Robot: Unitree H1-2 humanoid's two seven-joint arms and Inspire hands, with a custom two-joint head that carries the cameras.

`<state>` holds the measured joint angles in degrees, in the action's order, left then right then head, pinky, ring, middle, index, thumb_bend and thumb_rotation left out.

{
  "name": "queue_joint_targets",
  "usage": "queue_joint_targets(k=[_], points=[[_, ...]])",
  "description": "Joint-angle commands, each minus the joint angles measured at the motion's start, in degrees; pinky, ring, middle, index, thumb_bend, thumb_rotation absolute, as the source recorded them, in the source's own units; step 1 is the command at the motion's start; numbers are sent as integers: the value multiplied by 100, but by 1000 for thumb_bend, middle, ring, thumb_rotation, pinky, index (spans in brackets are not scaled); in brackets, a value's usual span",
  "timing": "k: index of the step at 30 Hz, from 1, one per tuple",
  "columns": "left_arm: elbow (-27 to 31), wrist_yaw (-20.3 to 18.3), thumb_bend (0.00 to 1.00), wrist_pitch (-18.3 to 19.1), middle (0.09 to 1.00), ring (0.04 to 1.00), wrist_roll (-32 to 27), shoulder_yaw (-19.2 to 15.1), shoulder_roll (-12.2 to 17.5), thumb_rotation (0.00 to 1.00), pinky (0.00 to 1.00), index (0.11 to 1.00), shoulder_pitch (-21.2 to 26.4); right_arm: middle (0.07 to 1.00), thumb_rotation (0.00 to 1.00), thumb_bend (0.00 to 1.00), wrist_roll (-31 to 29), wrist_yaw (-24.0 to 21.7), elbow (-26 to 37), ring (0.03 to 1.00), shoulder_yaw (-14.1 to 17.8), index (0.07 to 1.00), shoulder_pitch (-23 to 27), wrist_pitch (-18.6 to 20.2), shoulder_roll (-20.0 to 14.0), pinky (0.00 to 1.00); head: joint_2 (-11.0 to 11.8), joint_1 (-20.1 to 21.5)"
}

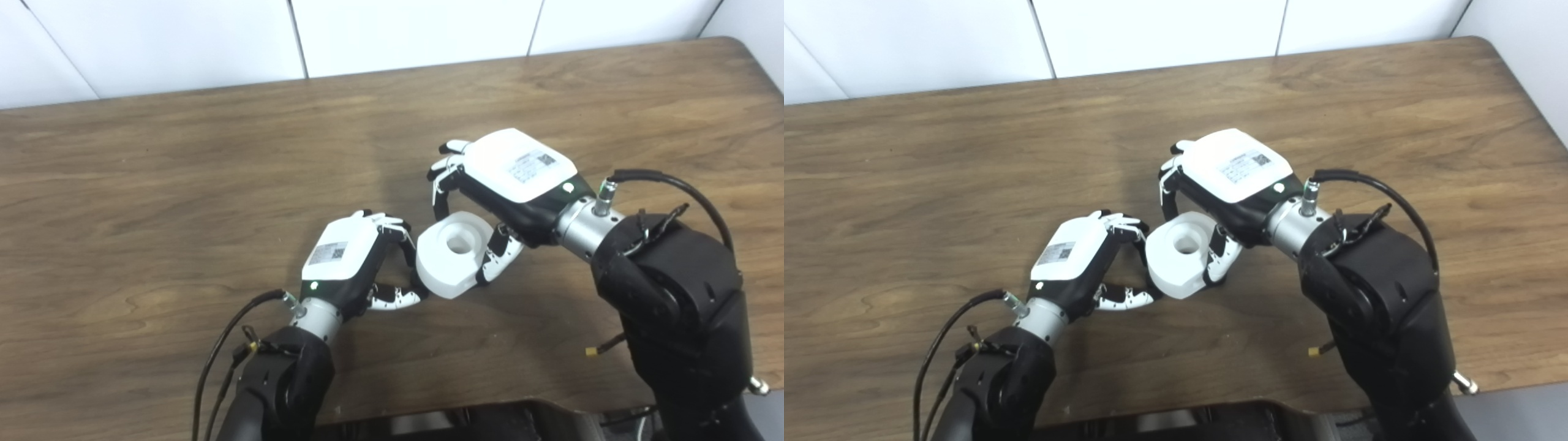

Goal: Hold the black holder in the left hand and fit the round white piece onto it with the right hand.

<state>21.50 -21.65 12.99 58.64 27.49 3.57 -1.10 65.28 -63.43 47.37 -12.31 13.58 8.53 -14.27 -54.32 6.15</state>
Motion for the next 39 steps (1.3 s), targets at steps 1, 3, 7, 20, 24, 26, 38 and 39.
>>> queue_joint_targets(k=[1,3,7,20,24,26,38,39], points=[[177,17,516,-36,810,881,9,-3,-67,58,957,486,120,816,139,526,84,-183,25,919,-7,484,13,-143,-16,819,-4,5],[165,29,516,-40,809,881,4,-4,-73,58,958,486,121,818,142,526,89,-232,22,922,-6,486,44,-148,-31,823,3,5],[144,59,516,-55,808,879,3,0,-78,58,955,486,120,830,151,525,99,-371,36,935,-8,489,113,-147,-61,829,6,3],[105,63,516,-52,807,880,26,10,-78,59,949,486,137,839,325,1000,184,-678,83,948,-11,606,317,-154,-61,828,23,6],[103,55,516,-54,807,881,26,12,-73,59,949,486,140,850,350,1000,88,-743,101,956,41,608,352,-41,-67,843,23,1],[102,58,516,-58,807,880,20,9,-70,58,948,486,140,854,351,1000,68,-742,108,954,58,608,367,-24,-70,843,18,3],[78,86,515,-80,805,882,13,6,-54,58,952,486,133,863,371,1000,-19,-908,202,960,65,628,544,90,-138,855,21,-1],[75,94,515,-82,804,881,15,6,-55,58,952,486,131,866,381,1000,-42,-921,222,963,37,633,575,143,-180,859,21,-1]])
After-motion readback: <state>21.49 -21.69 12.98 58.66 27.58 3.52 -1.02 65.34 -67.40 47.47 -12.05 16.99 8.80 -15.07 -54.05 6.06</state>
